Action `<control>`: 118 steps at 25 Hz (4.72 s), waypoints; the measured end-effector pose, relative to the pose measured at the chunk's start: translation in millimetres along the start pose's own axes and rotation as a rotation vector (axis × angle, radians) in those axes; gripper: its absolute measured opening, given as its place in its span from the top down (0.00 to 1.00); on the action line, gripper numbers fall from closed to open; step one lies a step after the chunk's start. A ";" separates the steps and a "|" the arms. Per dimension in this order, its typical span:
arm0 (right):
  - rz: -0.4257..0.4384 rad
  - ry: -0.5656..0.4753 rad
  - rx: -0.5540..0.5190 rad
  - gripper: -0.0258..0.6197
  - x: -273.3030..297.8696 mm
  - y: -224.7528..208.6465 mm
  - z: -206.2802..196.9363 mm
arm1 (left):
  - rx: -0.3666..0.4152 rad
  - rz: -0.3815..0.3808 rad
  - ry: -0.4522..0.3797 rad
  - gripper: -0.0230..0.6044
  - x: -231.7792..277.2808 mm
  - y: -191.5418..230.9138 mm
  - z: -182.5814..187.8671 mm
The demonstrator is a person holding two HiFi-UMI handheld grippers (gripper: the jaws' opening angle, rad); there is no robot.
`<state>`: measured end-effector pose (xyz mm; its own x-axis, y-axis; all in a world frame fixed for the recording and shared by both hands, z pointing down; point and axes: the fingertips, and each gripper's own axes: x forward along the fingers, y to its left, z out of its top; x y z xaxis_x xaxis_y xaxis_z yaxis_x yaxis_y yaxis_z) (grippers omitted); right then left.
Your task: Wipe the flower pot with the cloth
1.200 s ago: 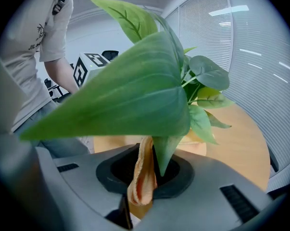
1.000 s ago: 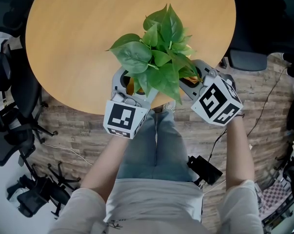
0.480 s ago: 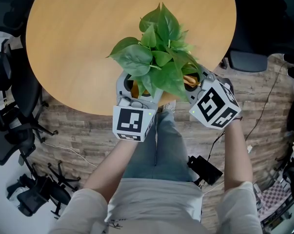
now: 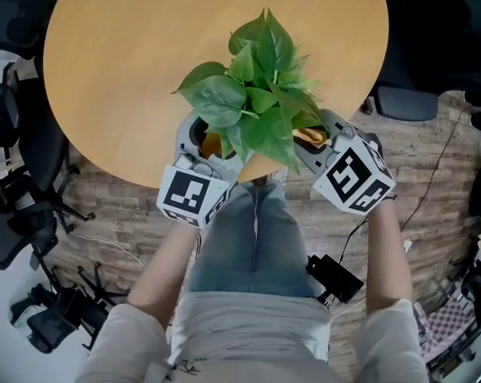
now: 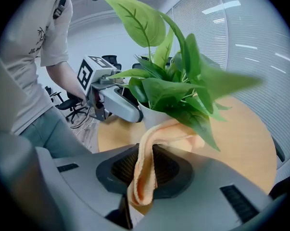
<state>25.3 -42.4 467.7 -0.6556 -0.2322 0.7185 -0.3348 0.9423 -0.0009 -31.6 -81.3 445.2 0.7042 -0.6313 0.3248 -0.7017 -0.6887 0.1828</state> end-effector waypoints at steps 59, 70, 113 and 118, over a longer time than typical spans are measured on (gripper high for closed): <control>-0.063 0.113 -0.089 0.87 4.3 -29.1 5.4 | 0.162 -0.483 -0.023 0.24 11.4 -2.5 15.7; -0.053 0.096 -0.067 0.87 -4.5 -24.1 -2.8 | 0.122 -0.356 -0.040 0.24 20.2 -12.3 17.4; -0.022 0.011 0.031 0.87 -6.9 2.1 -12.3 | 0.097 -0.308 0.016 0.23 10.2 -14.5 3.0; -0.022 0.018 0.020 0.87 -7.0 2.7 -12.7 | 0.162 -0.519 0.019 0.22 13.6 -7.8 7.9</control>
<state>37.6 -35.2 471.5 -0.6357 -0.2487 0.7308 -0.3625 0.9320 0.0018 -15.8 -87.3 440.8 0.9506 -0.1883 0.2467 -0.2356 -0.9553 0.1788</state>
